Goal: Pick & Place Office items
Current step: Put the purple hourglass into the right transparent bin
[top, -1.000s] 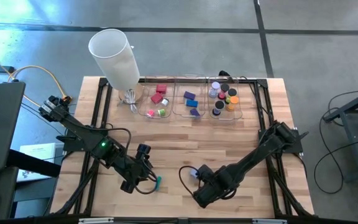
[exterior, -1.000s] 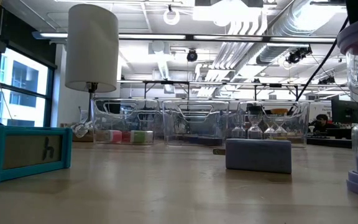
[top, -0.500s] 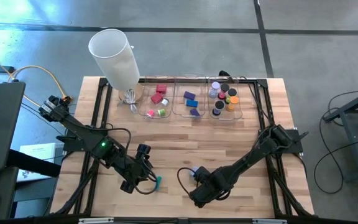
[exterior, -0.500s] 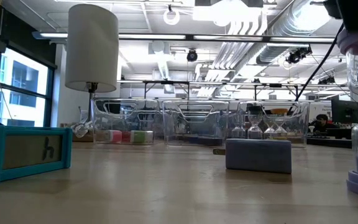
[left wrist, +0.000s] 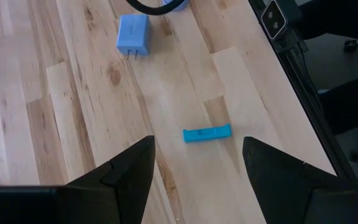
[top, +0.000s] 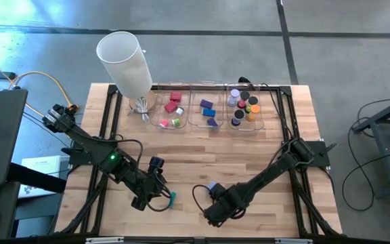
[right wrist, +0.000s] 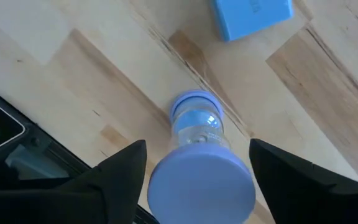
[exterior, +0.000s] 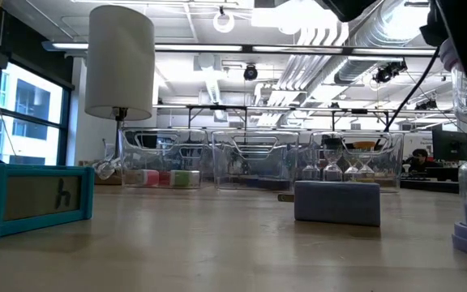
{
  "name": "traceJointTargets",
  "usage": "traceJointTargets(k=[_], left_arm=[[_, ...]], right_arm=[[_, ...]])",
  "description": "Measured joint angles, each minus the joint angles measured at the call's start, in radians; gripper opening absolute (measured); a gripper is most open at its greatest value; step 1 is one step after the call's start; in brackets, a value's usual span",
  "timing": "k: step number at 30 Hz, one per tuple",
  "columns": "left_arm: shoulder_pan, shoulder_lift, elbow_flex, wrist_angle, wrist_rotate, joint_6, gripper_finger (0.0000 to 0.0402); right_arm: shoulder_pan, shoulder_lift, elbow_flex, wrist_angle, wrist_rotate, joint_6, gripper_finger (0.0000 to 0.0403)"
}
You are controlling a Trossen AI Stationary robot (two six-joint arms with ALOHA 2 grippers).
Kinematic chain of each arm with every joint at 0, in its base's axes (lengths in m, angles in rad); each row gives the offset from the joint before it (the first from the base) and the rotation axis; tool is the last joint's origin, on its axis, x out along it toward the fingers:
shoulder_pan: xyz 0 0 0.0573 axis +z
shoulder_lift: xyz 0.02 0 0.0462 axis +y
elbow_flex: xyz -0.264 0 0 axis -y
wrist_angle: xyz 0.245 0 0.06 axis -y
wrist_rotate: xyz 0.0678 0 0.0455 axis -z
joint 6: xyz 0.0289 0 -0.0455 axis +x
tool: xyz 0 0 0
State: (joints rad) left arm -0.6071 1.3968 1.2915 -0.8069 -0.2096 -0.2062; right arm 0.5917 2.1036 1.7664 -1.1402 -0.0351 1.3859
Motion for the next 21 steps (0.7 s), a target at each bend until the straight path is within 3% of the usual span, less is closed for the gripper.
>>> traceJointTargets(k=[8,15,21], left_arm=[[0.000,0.000,0.000,0.000,0.000,0.000,0.0234],[0.000,0.000,0.000,0.000,0.000,0.001,0.0234],[0.000,0.000,0.000,0.000,0.000,0.018,0.0234]], right_arm=[[-0.003,0.000,0.000,0.000,-0.047,-0.007,0.0183],[-0.010,0.000,0.000,0.000,-0.095,-0.002,0.0182],[-0.003,0.000,0.000,-0.014,-0.054,0.023,0.0182]])
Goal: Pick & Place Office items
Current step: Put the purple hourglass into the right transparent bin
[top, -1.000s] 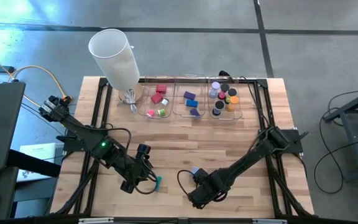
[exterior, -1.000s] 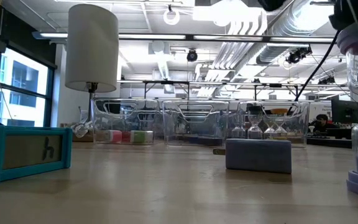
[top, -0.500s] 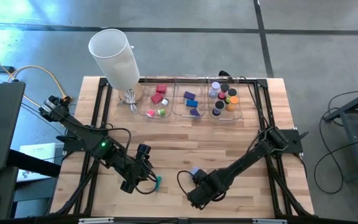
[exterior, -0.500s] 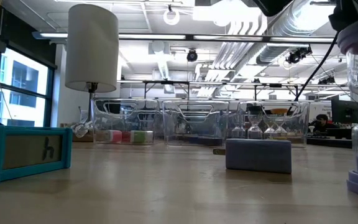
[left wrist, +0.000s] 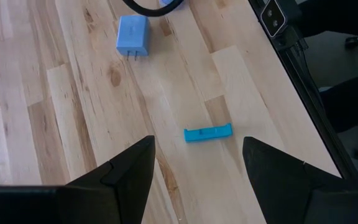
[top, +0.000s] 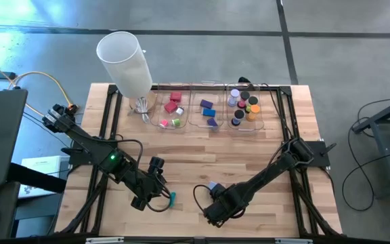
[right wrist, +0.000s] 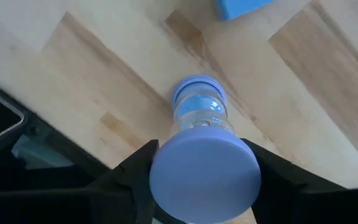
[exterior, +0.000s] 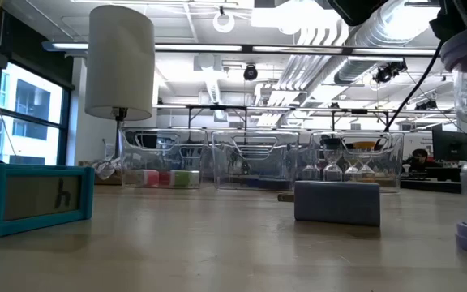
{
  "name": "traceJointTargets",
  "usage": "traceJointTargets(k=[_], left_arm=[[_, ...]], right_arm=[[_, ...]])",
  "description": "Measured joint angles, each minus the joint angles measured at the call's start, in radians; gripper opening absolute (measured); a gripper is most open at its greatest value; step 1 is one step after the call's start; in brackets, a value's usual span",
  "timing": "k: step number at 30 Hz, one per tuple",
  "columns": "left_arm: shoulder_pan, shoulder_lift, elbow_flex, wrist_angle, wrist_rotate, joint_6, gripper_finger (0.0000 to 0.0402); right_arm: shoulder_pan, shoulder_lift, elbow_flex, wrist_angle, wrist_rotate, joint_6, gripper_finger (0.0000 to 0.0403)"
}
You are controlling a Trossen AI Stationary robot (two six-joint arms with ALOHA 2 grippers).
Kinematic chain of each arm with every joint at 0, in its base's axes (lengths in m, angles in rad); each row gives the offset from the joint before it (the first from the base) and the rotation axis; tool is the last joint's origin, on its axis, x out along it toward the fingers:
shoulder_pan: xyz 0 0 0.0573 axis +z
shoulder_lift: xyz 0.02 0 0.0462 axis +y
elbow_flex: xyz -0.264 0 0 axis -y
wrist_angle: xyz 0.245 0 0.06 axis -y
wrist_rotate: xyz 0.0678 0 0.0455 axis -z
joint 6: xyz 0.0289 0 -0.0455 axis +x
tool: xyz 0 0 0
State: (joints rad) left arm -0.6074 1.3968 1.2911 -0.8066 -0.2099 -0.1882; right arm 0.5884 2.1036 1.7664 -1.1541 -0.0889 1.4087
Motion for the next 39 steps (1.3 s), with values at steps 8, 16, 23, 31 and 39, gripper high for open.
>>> traceJointTargets(k=[8,16,23,31,39], left_arm=[[0.000,0.000,0.000,-0.001,0.031,0.010,0.0234],[0.028,0.000,0.000,-0.007,0.043,0.091,0.0234],[0.082,0.000,0.000,-0.057,0.043,0.113,0.0234],[0.171,0.000,0.000,-0.148,0.038,0.200,0.0234],[0.296,0.000,0.000,-0.158,0.038,0.245,0.0234]], right_arm=[[0.007,-0.032,0.000,-0.050,-0.024,0.020,0.0182],[0.000,-0.148,0.001,-0.211,0.062,0.075,0.0182],[-0.019,-0.265,0.002,-0.352,0.111,0.099,0.0182],[-0.131,-0.374,0.002,-0.415,0.223,-0.029,0.0182],[-0.347,-0.467,0.002,-0.420,0.334,-0.294,0.0182]])
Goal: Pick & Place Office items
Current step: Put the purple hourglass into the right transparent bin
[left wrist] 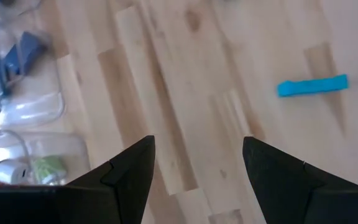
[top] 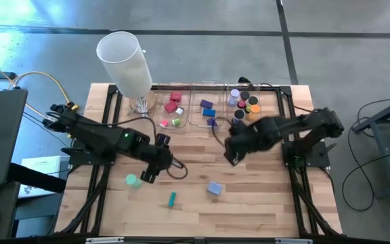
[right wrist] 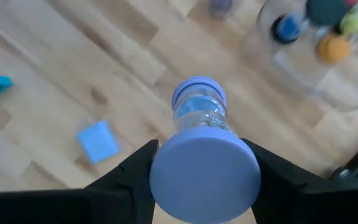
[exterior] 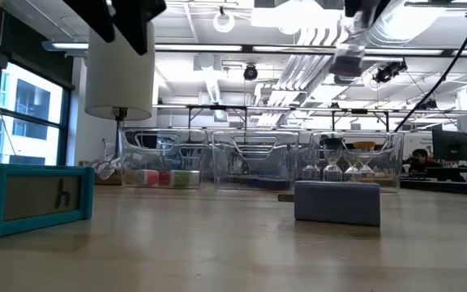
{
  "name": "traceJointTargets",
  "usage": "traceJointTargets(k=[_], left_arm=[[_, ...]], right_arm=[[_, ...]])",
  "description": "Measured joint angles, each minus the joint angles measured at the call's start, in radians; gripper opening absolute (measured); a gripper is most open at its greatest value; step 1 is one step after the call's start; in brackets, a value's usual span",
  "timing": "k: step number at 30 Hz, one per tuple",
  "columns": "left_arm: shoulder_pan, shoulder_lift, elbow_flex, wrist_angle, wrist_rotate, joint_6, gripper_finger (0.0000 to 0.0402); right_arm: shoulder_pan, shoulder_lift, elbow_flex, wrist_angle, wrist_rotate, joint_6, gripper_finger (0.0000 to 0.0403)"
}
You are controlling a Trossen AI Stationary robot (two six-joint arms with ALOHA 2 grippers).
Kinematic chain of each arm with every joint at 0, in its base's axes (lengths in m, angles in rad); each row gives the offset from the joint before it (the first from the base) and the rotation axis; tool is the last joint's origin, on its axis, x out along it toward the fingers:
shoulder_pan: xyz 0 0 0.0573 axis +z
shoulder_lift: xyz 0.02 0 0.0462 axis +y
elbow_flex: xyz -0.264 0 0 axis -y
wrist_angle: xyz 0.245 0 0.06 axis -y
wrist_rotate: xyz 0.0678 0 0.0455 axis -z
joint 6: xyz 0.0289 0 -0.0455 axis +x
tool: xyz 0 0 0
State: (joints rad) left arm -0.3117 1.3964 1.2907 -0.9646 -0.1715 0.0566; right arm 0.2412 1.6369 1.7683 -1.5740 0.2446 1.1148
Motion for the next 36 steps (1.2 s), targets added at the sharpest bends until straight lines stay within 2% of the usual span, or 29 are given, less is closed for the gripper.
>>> traceJointTargets(k=[9,19,28,32,36], left_arm=[[0.114,0.000,0.000,0.000,0.036,-0.004,0.0234],[0.168,0.000,0.000,0.033,0.069,-0.054,0.0234],[0.164,0.000,0.000,0.038,0.070,-0.132,0.0234],[0.147,0.000,0.000,0.038,0.070,-0.136,0.0234],[0.131,0.000,0.000,0.044,0.069,-0.140,0.0234]], right_arm=[[-0.238,-0.043,-0.001,0.001,0.032,-0.356,0.0182],[-0.479,-0.059,-0.002,0.003,0.051,-0.638,0.0182],[-0.638,-0.059,-0.011,0.005,-0.004,-0.775,0.0182],[-0.672,-0.074,-0.096,0.004,-0.062,-0.804,0.0182],[-0.685,-0.094,-0.198,0.001,-0.056,-0.825,0.0182]])
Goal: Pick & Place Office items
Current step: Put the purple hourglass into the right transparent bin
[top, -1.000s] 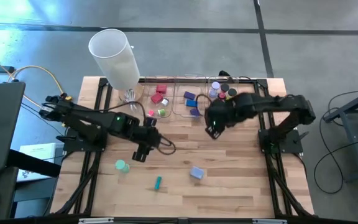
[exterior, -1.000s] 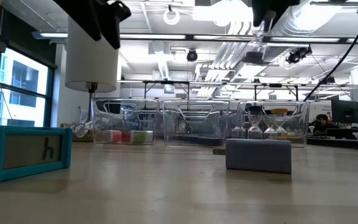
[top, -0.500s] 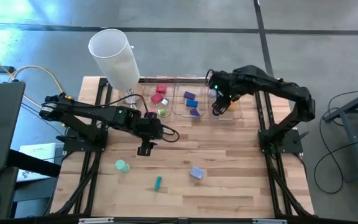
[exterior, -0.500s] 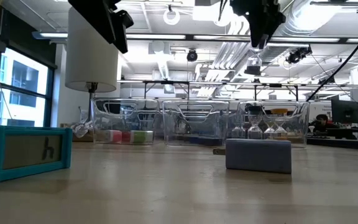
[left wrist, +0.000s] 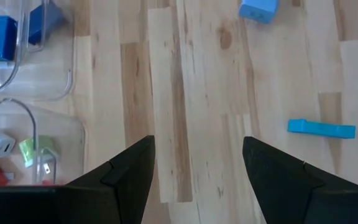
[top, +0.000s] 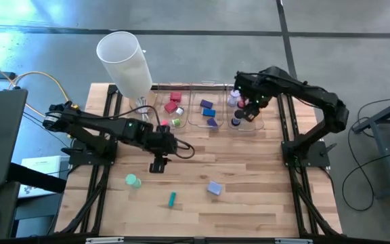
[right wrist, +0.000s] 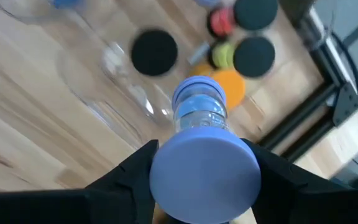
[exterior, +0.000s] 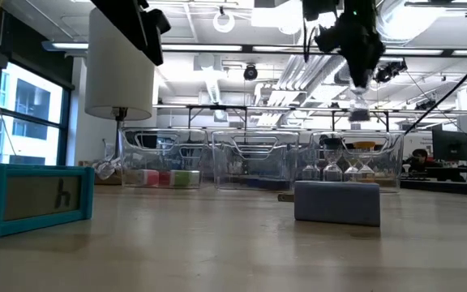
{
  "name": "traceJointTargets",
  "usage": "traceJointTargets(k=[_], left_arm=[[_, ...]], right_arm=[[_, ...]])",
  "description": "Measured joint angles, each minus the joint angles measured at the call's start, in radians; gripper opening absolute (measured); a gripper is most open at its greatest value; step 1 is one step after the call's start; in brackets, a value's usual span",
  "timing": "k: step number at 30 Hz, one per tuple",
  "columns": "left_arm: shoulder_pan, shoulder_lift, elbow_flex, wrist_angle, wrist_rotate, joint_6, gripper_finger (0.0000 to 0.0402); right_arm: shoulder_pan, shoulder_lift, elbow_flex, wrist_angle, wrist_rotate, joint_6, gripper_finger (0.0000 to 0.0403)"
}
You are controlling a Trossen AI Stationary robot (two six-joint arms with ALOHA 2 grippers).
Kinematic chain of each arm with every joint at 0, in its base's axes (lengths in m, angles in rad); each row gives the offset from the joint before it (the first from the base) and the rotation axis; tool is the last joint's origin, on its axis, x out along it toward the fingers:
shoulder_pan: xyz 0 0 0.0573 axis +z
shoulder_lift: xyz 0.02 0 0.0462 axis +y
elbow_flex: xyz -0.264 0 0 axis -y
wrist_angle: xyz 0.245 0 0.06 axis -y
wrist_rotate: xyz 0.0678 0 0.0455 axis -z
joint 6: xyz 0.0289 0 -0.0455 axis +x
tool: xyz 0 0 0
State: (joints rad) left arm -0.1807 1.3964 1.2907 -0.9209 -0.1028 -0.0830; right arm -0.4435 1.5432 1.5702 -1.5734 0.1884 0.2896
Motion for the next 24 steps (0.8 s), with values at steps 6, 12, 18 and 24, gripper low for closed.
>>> traceJointTargets(k=[6,12,18,24], left_arm=[[-0.001,0.000,0.000,0.021,-0.003,-0.002,0.0234],[-0.001,0.000,0.000,0.038,-0.003,-0.003,0.0234],[-0.001,0.000,0.000,0.040,-0.003,-0.003,0.0234],[-0.001,0.000,0.000,0.040,-0.003,-0.003,0.0234]], right_arm=[[-0.009,0.000,-0.106,0.020,-0.005,-0.028,0.0182],[-0.009,0.000,-0.191,0.060,-0.049,-0.036,0.0182],[-0.008,0.000,-0.231,0.147,-0.105,-0.048,0.0182],[-0.028,0.000,-0.232,0.188,-0.116,-0.009,0.0182]])
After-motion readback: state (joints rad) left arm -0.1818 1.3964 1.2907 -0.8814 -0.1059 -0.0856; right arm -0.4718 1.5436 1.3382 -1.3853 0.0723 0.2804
